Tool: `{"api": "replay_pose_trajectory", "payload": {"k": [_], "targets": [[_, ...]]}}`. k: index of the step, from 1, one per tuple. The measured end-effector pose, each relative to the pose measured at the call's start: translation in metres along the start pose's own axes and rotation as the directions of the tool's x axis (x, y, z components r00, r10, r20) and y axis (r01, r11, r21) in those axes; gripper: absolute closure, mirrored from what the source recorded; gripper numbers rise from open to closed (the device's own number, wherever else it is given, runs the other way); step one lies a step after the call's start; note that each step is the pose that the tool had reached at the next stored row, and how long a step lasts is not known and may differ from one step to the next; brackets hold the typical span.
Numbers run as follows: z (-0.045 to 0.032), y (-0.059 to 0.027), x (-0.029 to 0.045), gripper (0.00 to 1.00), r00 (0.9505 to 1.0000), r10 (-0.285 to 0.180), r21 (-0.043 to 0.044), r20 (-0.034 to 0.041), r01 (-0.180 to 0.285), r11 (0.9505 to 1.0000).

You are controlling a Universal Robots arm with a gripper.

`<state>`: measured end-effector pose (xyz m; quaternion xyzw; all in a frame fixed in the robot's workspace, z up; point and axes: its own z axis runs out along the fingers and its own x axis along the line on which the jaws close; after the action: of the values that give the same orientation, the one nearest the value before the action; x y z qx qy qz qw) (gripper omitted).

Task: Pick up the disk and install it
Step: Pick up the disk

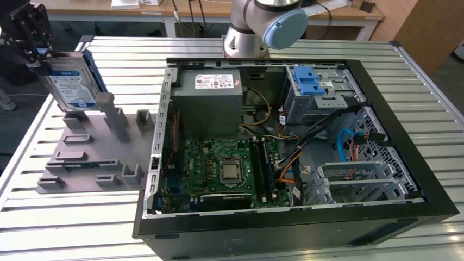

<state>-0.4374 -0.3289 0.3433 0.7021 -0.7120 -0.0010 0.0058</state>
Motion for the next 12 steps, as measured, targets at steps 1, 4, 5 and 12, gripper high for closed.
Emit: {"api": "replay_pose_trajectory", "payload": {"k": [1, 4, 5, 12], "targets": [[-0.0005, 0.0000, 0.0000, 0.64, 1.0000, 0.000, -0.0001, 0.0000, 0.000, 1.0000], [-0.0020, 0.0000, 0.0000, 0.64, 1.0000, 0.000, -0.0001, -0.0001, 0.000, 1.0000], [-0.0025, 0.0000, 0.0000, 0.64, 1.0000, 0.000, 0.0000, 0.0000, 0.000, 1.0000], [-0.0056, 0.0001, 0.0001, 0.64, 1.0000, 0.000, 0.0000, 0.0000, 0.000, 1.0000]]}}
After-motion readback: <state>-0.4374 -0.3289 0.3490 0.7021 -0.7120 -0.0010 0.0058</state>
